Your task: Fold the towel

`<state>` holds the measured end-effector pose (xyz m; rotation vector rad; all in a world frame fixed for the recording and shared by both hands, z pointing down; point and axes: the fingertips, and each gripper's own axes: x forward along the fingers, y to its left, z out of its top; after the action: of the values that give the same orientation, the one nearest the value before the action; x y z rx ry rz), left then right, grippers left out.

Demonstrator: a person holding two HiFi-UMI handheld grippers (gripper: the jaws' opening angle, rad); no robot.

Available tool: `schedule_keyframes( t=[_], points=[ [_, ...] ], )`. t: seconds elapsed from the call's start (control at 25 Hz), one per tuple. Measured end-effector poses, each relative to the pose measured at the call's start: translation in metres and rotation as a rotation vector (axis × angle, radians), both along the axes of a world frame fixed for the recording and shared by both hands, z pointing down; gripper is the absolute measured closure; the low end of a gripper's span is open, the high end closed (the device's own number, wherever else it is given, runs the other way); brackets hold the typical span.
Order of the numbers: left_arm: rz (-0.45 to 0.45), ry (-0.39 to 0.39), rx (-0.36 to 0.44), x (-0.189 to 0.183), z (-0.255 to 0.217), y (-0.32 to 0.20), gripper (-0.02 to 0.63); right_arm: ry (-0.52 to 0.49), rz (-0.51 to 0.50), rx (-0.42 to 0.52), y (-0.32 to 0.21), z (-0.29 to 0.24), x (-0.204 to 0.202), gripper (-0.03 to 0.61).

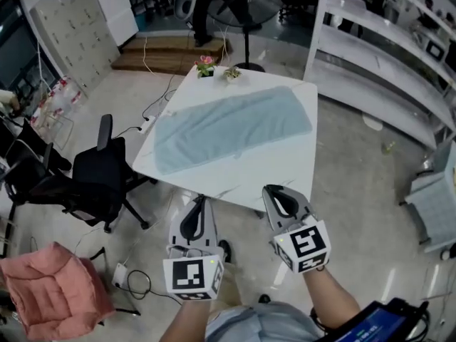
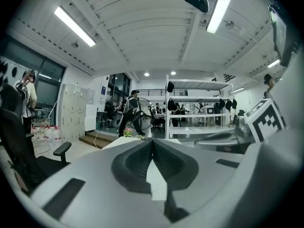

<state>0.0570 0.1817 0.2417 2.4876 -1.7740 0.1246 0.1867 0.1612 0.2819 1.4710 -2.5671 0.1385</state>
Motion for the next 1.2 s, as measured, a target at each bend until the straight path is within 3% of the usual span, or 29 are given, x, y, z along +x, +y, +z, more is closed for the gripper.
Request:
schedule_keyframes(
  t=[0.52,0.92,1.2],
  points=[
    [0.112,0.003,-0.031,-0.046,0.014,-0.18,0.606,0.034,0.131,-0.014,-0.174,0.004,-0.023,0.56],
    [0.144,-0.02,0.053,-0.058,-0.031,-0.227,0.606,0.046,0.214,0.103,-0.224,-0.055,-0.019,0.56],
    [0.147,-0.022,0.086,-0.044,-0.036,-0.268,0.606,0.051,0.237,0.116,-0.265,-0.054,0.009,0.56]
  ],
)
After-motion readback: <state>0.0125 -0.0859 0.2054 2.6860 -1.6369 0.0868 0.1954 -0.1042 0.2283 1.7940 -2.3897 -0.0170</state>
